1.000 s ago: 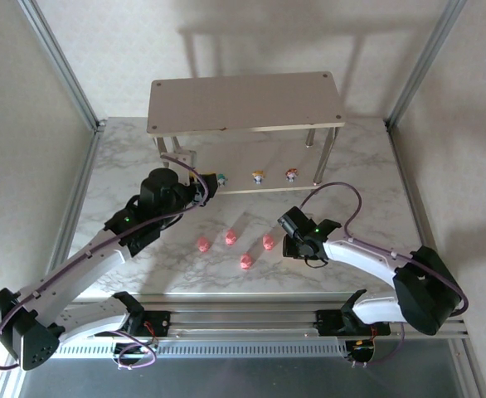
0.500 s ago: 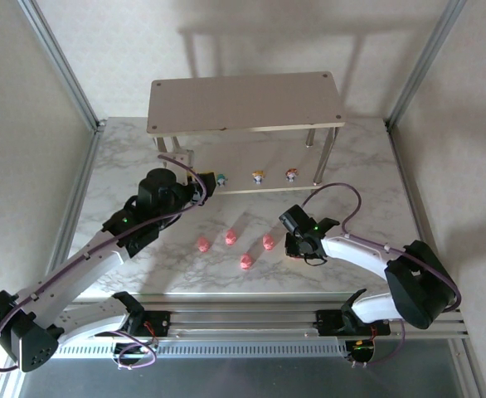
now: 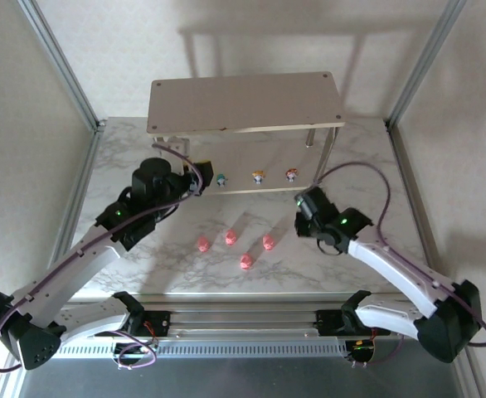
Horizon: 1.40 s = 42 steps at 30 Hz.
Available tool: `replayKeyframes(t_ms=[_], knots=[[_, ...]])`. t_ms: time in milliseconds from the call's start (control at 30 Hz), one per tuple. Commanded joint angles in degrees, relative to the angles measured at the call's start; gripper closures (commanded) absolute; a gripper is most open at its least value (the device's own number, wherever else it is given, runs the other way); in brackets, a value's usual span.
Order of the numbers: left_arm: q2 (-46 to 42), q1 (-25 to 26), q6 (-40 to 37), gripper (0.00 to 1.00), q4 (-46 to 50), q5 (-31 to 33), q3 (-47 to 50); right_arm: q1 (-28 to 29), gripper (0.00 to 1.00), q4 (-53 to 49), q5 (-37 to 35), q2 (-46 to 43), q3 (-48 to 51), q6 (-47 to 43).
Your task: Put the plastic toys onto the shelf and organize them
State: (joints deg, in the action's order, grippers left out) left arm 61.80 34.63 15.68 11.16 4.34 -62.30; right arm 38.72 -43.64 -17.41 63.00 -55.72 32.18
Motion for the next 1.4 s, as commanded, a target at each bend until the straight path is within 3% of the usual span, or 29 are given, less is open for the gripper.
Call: replayKeyframes(t_ms=[0, 200, 400, 867, 1367], knots=[[1.91, -0.62, -1.52, 0.46, 2.14, 0.76, -7.22, -2.47, 0.76, -6.64, -5.79, -1.22, -13.82, -9.95], [5.64, -1.77, -1.53, 0.46, 4.18, -0.7, -14.73, -7.25, 0.75, -7.61, -2.27, 6.28, -39.68, -20.75], [8.37, -2.86, -1.18, 0.45, 4.97, -3.2, -17.41, -11.09, 0.75, -8.11, 0.98, 15.3, -55.16, -24.88], [10.11, -4.99, -0.94, 0.45, 5.22, -6.18, -18.29, -20.49, 0.75, -4.81, 14.72, 28.95, -64.07, -23.0], [11.15, -5.76, -0.94, 0.45, 4.64, -7.45, -17.36, -21.05, 0.75, -4.82, 16.58, 34.82, -64.96, -22.26]])
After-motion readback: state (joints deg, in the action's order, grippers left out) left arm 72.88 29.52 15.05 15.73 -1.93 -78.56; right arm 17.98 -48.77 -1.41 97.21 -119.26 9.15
